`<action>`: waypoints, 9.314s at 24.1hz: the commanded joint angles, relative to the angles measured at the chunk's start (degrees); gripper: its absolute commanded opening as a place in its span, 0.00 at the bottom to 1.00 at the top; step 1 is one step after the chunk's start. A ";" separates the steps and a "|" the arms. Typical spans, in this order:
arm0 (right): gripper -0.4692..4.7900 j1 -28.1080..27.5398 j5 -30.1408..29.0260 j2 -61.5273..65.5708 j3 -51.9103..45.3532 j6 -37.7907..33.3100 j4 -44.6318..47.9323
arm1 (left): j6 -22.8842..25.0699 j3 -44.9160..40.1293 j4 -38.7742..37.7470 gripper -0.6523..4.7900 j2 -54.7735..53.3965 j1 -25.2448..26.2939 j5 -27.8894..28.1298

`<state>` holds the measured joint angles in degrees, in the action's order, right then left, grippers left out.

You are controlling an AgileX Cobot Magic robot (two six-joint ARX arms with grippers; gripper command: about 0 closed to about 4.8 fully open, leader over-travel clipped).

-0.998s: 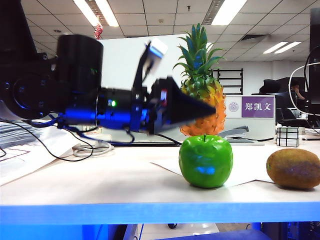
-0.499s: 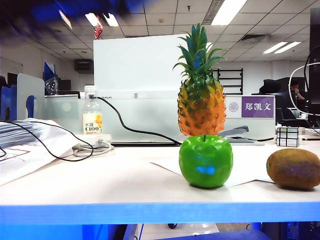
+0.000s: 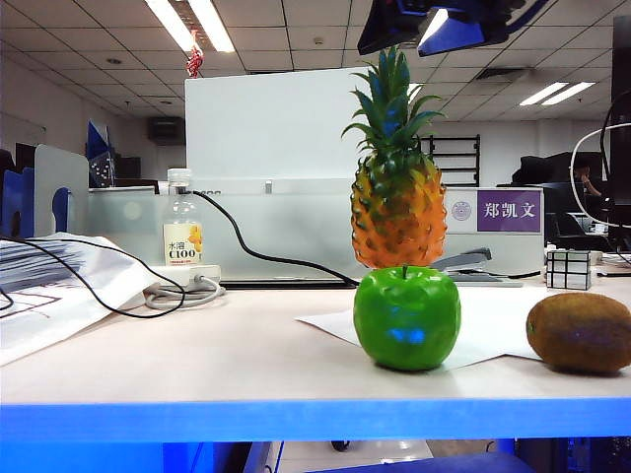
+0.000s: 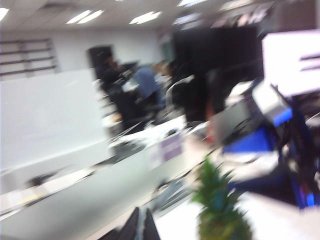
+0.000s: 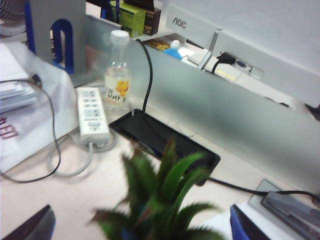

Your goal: Arrange all the fruits from large to small from left to right in a row.

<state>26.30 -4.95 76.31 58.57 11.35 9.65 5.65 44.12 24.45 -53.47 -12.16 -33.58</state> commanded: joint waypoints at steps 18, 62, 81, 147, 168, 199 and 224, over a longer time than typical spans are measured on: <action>1.00 -0.31 3.56 9.09 3.04 -0.44 2.58 | 5.57 0.15 -11.54 0.11 13.57 0.09 5.05; 0.08 8.00 -27.04 9.05 3.08 -9.22 2.60 | 9.35 0.15 -18.38 0.11 13.70 0.09 8.33; 0.08 16.33 -25.22 13.62 3.04 -0.33 -1.11 | 8.94 0.15 -20.94 0.11 18.32 0.09 8.28; 0.15 18.93 -18.23 -9.38 3.15 -5.16 17.59 | 0.94 1.92 -53.24 0.11 32.11 0.07 27.30; 0.08 13.73 17.11 -75.06 -37.05 -8.15 -8.52 | -23.17 -16.79 -35.41 0.11 53.24 0.07 31.91; 0.08 14.05 24.15 -69.24 -51.34 -6.88 2.51 | -24.50 -38.18 -18.84 0.11 53.13 0.07 16.81; 0.08 14.05 24.28 -69.24 -51.34 -6.88 -1.07 | -6.16 -42.66 -23.08 0.11 53.35 13.09 25.31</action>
<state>40.32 19.33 7.05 6.92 4.51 7.90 1.56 1.76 0.60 -0.21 0.82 -9.63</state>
